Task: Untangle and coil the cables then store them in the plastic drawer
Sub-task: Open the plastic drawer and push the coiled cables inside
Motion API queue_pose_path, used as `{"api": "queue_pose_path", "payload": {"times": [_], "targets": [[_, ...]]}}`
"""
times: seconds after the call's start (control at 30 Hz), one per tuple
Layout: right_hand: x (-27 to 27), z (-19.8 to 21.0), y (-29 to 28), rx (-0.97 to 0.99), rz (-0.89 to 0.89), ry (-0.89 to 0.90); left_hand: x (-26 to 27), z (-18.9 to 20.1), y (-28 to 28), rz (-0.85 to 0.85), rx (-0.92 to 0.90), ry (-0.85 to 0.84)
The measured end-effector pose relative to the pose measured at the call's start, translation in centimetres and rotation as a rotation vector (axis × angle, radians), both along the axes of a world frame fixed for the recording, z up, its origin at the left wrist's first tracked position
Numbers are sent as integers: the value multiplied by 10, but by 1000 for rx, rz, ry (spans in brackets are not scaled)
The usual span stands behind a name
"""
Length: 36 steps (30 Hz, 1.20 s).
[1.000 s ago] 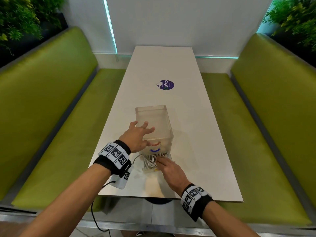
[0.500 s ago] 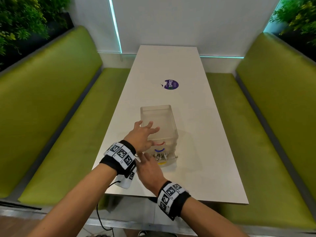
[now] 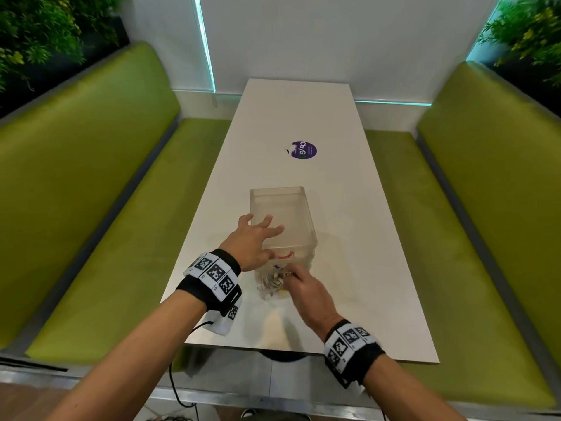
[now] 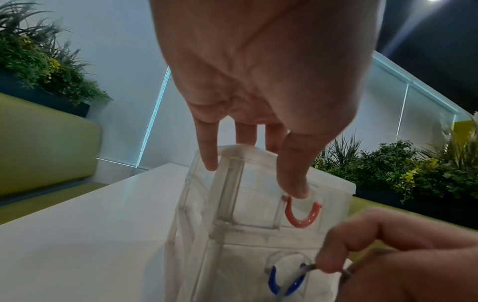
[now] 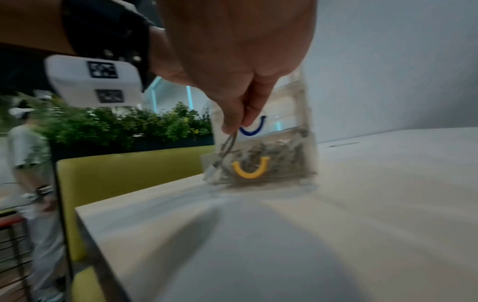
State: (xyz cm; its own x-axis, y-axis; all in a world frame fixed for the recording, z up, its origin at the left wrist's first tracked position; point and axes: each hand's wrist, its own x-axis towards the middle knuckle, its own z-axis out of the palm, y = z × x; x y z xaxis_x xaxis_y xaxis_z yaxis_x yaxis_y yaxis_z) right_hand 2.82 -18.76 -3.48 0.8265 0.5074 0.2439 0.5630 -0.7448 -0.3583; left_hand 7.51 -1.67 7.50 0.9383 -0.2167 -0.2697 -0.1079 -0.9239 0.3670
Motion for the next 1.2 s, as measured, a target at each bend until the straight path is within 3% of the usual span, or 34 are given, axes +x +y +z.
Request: {"api": "queue_pose_path", "payload": {"times": [0.1,0.2,0.3,0.37,0.57,0.7,0.87,0.97,1.07,1.2], "targets": [[6,-11,-21,89,-222,87,1,-1,0,-9,9,-6],[5,-17,-25,143,-274,192,0,-1,0,-12,8,-8],[5,-14,-16,100,-281,-5,0,-1,-1,-12,10,-7],[7,-14,-13,79,-278,-100,-1,1,-1,-14,16,-2],[4,-11,2,61,-215,-51,-2,3,-2,-8,4,0],[3,-20,5,34,-130,-155,-2,2,-1,1,-5,-1],[5,-33,-4,73,-41,-123,1,-1,0,-4,7,-7],[9,-34,-11,0,38,-145,1,-2,0,-12,18,-10],[13,-24,-4,-71,22,-196,1,-2,-1,-26,38,-13],[11,-25,1,-23,1,-189,1,0,-1,-34,39,-4]]}}
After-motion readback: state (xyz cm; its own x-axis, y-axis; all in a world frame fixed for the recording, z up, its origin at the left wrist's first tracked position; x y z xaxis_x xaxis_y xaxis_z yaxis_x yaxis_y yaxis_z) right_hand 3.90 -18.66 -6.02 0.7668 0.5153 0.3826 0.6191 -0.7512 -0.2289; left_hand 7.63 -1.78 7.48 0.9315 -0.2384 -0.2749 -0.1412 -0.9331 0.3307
